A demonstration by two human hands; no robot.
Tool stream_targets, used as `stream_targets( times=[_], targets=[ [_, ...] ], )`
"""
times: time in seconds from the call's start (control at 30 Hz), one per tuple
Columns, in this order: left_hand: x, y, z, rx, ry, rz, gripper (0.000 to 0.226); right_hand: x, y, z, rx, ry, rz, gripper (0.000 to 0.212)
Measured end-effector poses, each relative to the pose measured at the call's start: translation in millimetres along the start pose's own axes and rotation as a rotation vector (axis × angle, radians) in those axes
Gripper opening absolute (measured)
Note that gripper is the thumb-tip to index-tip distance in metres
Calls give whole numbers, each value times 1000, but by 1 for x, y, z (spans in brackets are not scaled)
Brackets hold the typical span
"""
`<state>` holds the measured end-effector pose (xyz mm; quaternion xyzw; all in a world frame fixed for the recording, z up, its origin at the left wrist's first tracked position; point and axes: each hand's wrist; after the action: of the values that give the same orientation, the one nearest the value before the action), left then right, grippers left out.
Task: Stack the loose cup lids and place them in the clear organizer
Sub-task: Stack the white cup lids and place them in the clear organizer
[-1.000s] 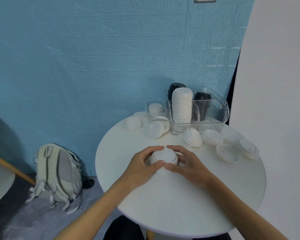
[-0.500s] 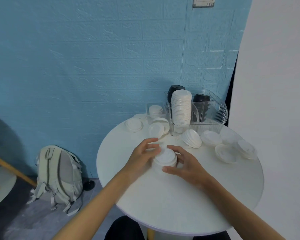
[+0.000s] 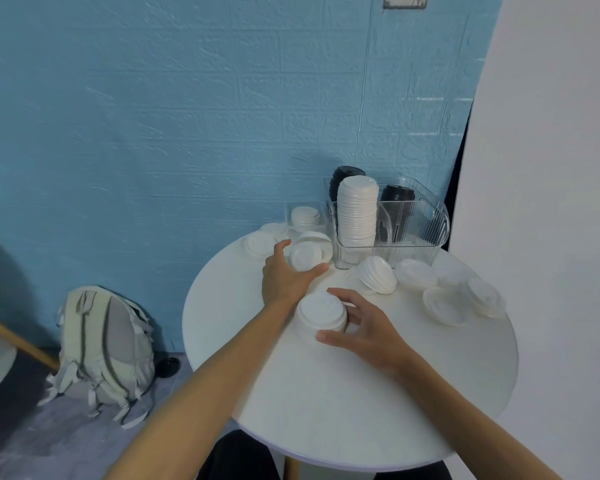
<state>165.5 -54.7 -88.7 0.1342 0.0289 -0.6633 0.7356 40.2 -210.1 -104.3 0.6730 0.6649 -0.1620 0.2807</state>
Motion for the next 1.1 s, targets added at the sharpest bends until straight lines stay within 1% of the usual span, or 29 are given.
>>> stream_targets(
  times=[0.1, 0.17, 0.23, 0.33, 0.43, 0.5, 0.53, 0.6, 0.67, 0.73, 0.83, 0.93, 1.0, 1.1],
  targets=[
    [1, 6, -4, 11, 16, -3, 83, 0, 0, 0, -4, 6, -2, 78],
    [0, 5, -6, 16, -42, 0, 73, 0, 0, 0, 1, 7, -5, 80],
    [-3, 0, -6, 13, -155, 3, 67, 0, 0, 0, 1, 4, -5, 82],
    [-16, -7, -1, -19, -387, -13, 52, 0, -1, 1, 9, 12, -9, 80],
    [-37, -26, 7, -74, -592, -112, 50, 0, -1, 0, 5, 9, -3, 81],
    [-50, -45, 8, -73, -651, -223, 53, 1, 1, -1, -1, 5, 1, 88],
    [-54, -55, 7, -52, -644, -295, 57, 2, 2, -1, -4, 9, 4, 93],
    [-57, -71, 5, 19, -533, -419, 59, 2, 2, 0, -2, 10, 9, 101],
    [-57, -79, 2, 115, -370, -473, 52, 2, 1, -1, -2, 5, 12, 102],
    [-57, -80, 0, 177, -279, -491, 49, 2, 0, -3, -5, 6, 15, 100],
    [-55, -79, -3, 220, -209, -531, 51, 3, -1, -5, -28, 9, 21, 94],
    [-54, -80, -2, 207, -205, -570, 45, 2, -1, -4, -44, -14, 21, 89],
    [-53, -80, 0, 182, -224, -564, 38, 2, -1, -4, -49, -32, 20, 88],
    [-51, -79, -2, 197, -219, -537, 32, 3, -1, -4, -45, -39, 31, 87]
  ],
)
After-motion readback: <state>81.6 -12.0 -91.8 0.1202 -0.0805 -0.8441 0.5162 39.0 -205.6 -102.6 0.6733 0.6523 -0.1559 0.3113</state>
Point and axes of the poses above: each hand's wrist, its own y-axis towards the middle knuckle, its own x-axis out of the palm, z = x × y, and after that the axes turned 13 degrees about -y, right-handed
